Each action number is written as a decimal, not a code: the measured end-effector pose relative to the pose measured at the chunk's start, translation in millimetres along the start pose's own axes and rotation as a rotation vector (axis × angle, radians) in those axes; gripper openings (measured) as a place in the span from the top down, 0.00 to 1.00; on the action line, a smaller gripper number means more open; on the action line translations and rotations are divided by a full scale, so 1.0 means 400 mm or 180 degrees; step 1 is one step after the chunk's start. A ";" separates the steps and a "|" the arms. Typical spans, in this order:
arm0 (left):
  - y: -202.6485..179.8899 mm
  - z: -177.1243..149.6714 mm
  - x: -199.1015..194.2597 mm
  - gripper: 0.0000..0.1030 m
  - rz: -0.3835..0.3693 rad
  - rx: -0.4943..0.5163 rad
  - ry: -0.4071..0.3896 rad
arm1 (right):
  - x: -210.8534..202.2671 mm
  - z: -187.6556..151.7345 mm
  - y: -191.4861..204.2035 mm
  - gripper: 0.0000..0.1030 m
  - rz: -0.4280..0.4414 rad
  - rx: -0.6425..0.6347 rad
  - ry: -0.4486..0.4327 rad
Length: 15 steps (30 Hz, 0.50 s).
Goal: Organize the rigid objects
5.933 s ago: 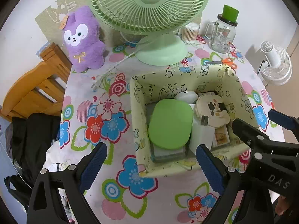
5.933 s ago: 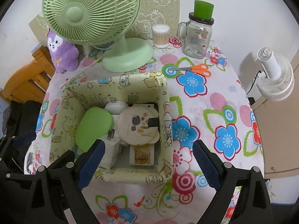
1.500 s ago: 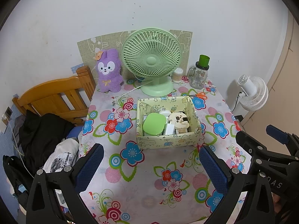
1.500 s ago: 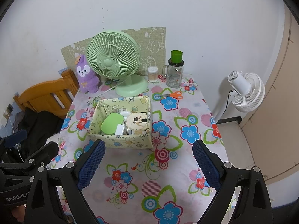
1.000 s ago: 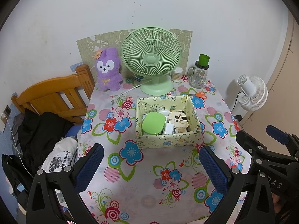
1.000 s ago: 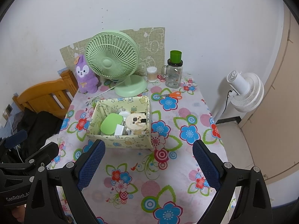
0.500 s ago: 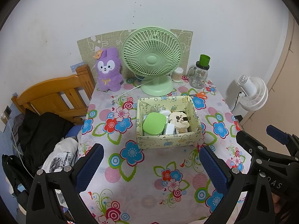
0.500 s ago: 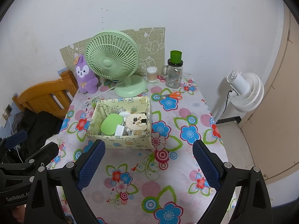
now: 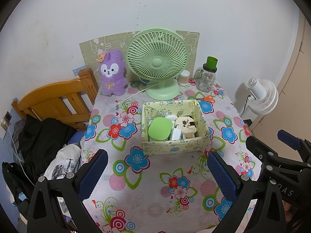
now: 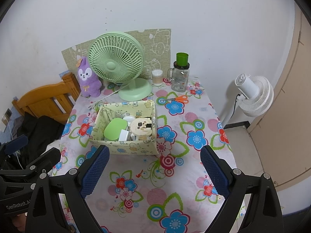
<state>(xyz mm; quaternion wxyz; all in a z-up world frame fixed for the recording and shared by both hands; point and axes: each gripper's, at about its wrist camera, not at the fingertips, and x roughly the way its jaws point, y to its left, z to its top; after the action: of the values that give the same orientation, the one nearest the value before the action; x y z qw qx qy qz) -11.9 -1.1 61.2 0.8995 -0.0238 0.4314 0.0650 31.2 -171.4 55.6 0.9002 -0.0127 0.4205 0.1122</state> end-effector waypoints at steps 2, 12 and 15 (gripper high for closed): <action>-0.001 0.000 0.000 0.00 -0.0001 0.0006 0.0001 | 0.000 -0.001 0.000 0.07 -0.0004 0.0001 -0.0002; -0.002 0.001 0.002 0.00 -0.0009 0.0035 0.0004 | 0.000 -0.002 0.002 0.07 -0.0026 0.0006 0.0021; 0.000 0.000 0.003 0.00 -0.0014 0.0034 0.0010 | 0.000 0.002 0.008 0.07 -0.0044 -0.0021 0.0007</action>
<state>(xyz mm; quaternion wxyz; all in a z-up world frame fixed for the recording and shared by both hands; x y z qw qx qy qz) -11.1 -1.0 60.2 0.8991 -0.0201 0.4330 0.0606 31.1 -168.2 56.5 0.9004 -0.0187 0.4211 0.1074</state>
